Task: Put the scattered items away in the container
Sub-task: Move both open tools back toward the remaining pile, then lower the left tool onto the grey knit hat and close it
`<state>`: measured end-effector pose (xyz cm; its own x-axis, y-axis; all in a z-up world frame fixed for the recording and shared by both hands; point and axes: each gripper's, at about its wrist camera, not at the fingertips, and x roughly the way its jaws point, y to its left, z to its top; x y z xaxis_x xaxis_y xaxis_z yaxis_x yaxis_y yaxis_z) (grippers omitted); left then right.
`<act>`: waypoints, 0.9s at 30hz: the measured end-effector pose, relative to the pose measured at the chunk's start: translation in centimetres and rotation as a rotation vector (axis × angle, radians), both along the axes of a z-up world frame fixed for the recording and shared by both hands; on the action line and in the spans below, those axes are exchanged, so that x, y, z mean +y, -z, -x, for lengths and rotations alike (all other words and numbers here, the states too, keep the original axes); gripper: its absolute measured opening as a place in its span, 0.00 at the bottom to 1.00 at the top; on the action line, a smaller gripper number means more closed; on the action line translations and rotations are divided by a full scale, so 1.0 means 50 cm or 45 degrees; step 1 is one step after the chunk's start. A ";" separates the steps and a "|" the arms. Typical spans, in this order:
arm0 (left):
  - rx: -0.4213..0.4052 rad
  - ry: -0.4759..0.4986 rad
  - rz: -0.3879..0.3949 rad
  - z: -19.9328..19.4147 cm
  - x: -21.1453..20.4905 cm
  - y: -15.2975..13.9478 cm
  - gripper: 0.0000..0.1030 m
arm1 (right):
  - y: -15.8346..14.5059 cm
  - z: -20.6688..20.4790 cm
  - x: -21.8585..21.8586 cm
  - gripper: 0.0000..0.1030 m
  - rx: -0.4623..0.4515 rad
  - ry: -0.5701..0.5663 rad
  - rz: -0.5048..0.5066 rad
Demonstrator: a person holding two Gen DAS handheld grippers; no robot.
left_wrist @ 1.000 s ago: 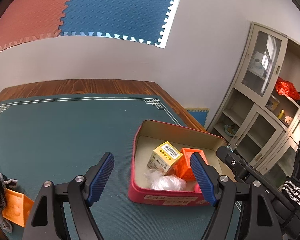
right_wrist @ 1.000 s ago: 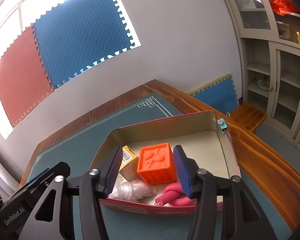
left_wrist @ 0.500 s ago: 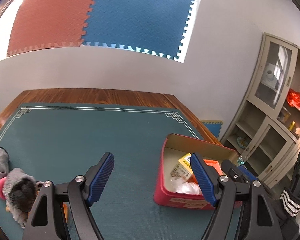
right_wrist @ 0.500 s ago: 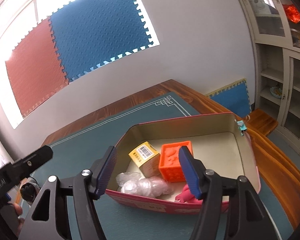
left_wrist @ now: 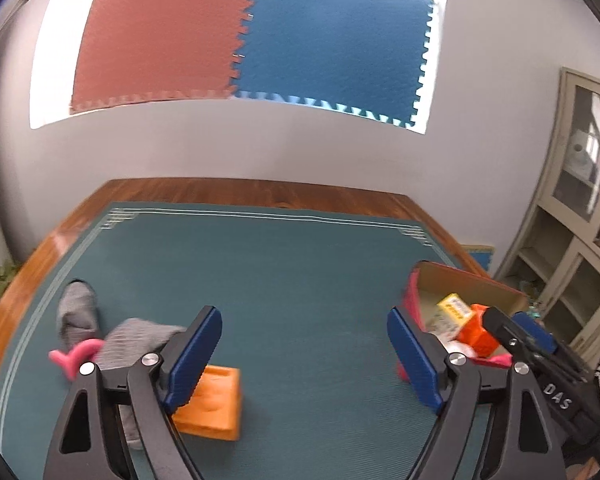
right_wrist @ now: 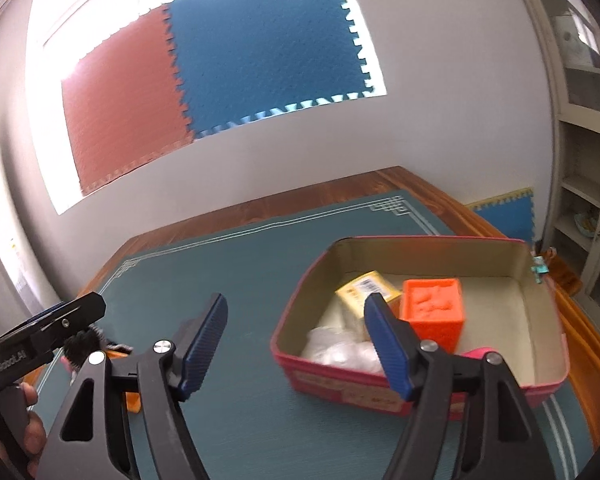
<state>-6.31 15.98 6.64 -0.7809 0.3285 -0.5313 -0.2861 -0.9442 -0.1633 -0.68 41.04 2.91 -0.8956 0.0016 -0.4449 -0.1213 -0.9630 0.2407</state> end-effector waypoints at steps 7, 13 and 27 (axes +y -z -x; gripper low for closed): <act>-0.012 -0.100 -0.014 -0.007 -0.086 0.023 0.84 | 0.021 0.009 -0.083 0.74 -0.017 -0.145 -0.079; -0.022 -0.168 -0.008 -0.008 -0.174 0.034 0.85 | 0.043 0.018 -0.107 0.75 -0.055 -0.201 -0.085; -0.018 -0.312 -0.176 -0.017 -0.356 0.035 0.99 | 0.063 0.026 -0.154 0.76 -0.102 -0.283 -0.123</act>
